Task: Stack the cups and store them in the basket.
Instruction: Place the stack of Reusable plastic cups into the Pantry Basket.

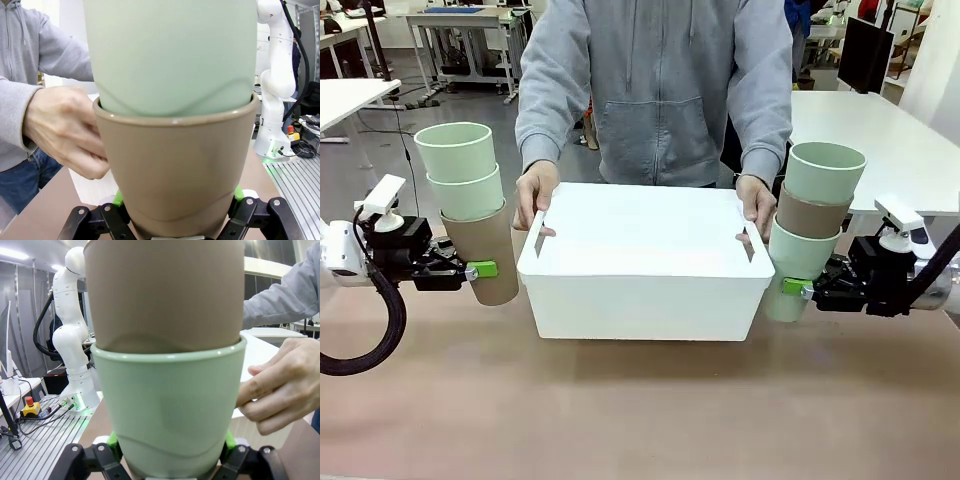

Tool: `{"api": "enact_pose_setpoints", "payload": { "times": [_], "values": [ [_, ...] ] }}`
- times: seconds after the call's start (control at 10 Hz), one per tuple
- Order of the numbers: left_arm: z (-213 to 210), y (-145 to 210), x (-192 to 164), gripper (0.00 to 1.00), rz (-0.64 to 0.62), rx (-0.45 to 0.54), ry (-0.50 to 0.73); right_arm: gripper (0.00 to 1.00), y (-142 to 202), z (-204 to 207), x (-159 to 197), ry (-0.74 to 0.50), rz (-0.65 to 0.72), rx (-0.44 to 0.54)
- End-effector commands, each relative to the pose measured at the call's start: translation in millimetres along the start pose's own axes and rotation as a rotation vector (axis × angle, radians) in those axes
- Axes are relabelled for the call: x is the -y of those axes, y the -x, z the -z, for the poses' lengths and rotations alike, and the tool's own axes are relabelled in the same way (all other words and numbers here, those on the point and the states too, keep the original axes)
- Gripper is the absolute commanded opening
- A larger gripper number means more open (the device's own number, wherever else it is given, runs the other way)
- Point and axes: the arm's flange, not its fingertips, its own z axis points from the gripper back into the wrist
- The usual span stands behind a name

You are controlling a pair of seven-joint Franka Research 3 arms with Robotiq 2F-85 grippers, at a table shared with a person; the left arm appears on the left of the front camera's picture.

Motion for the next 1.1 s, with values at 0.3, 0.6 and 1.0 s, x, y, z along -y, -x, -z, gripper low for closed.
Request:
{"api": "enact_pose_setpoints", "payload": {
  "times": [0.3,0.6,1.0],
  "values": [
    [0.6,-4.2,0.6,0.85,0.011,0.004,0.003,0.85,-2.9,0.6,0.0,0.0,-0.013,0.004],
    [0.6,-4.2,0.6,0.85,0.011,0.004,0.003,0.85,-2.9,0.6,0.0,0.0,-0.013,0.004],
    [0.6,-4.2,0.6,0.85,0.011,0.004,0.003,0.85,-2.9,0.6,0.0,0.0,-0.013,0.004]
  ]
}}
